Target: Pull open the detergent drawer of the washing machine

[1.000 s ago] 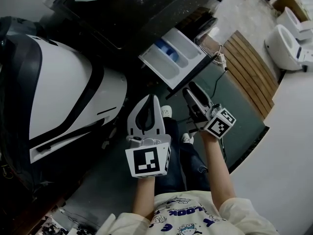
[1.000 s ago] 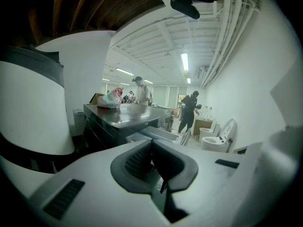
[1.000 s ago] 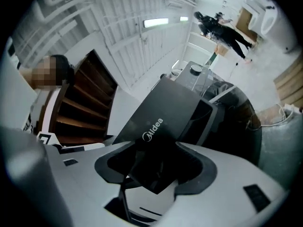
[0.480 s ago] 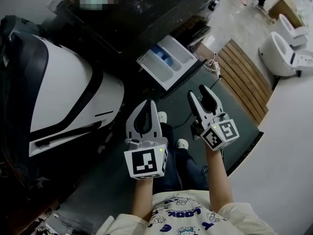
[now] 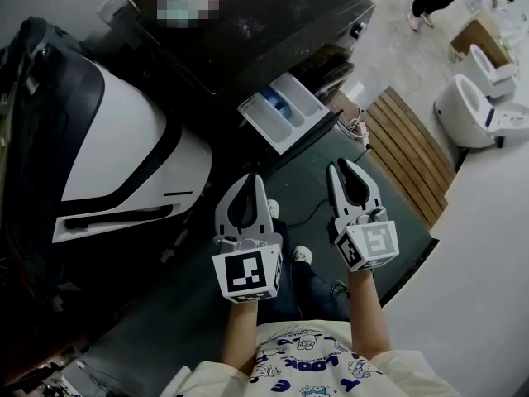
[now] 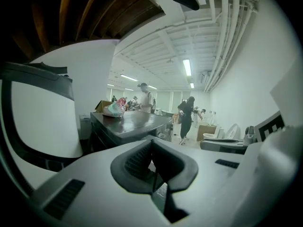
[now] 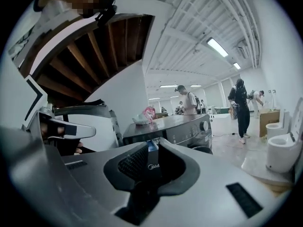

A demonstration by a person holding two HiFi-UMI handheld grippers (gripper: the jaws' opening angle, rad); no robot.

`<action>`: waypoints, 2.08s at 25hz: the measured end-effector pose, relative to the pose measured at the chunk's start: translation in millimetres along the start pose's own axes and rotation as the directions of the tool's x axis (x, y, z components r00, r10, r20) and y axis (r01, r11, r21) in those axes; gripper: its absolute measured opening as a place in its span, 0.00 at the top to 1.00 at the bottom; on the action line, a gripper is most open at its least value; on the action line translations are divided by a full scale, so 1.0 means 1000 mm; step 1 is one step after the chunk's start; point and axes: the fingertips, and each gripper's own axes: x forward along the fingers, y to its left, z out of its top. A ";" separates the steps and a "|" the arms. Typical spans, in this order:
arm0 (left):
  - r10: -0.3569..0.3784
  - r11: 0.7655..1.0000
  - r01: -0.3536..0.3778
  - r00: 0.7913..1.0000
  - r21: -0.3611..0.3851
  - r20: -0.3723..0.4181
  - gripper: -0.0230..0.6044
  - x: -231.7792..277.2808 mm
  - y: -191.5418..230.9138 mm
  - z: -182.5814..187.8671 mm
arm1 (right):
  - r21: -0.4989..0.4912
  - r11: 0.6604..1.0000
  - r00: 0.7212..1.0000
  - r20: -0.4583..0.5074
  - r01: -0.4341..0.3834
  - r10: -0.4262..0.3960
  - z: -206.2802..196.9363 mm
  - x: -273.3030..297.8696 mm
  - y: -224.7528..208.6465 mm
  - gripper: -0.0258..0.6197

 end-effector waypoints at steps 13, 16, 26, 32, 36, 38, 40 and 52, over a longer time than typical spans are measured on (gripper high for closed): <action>0.042 0.999 -0.042 0.998 0.013 0.051 0.94 -0.035 -0.008 0.025 | -0.069 0.998 1.000 0.001 0.008 -0.008 0.031 -0.036 0.025 0.94; 0.048 0.999 -0.049 0.997 0.013 0.061 0.94 -0.043 -0.010 0.030 | -0.087 0.996 1.000 0.021 0.003 -0.001 0.041 -0.043 0.032 0.94; 0.063 0.998 -0.066 0.992 0.023 0.110 0.94 -0.065 -0.020 0.050 | -0.106 0.994 0.997 0.080 -0.013 0.021 0.072 -0.062 0.042 0.94; 0.068 0.997 -0.072 0.989 0.020 0.130 0.94 -0.072 -0.026 0.058 | -0.110 0.994 0.995 0.093 -0.013 0.023 0.081 -0.070 0.041 0.94; 0.072 0.997 -0.075 0.988 0.023 0.137 0.94 -0.076 -0.028 0.060 | -0.115 0.993 0.994 0.101 -0.021 0.032 0.083 -0.071 0.042 0.94; 0.072 0.997 -0.076 0.988 0.024 0.139 0.94 -0.076 -0.028 0.062 | -0.116 0.993 0.995 0.099 -0.021 0.033 0.084 -0.071 0.043 0.94; 0.072 0.997 -0.076 0.987 0.024 0.140 0.94 -0.076 -0.028 0.063 | -0.119 0.993 0.995 0.098 -0.021 0.033 0.085 -0.070 0.044 0.94; 0.074 0.997 -0.078 0.987 0.026 0.143 0.94 -0.078 -0.023 0.066 | -0.127 0.992 0.994 0.100 -0.025 0.038 0.087 -0.068 0.050 0.94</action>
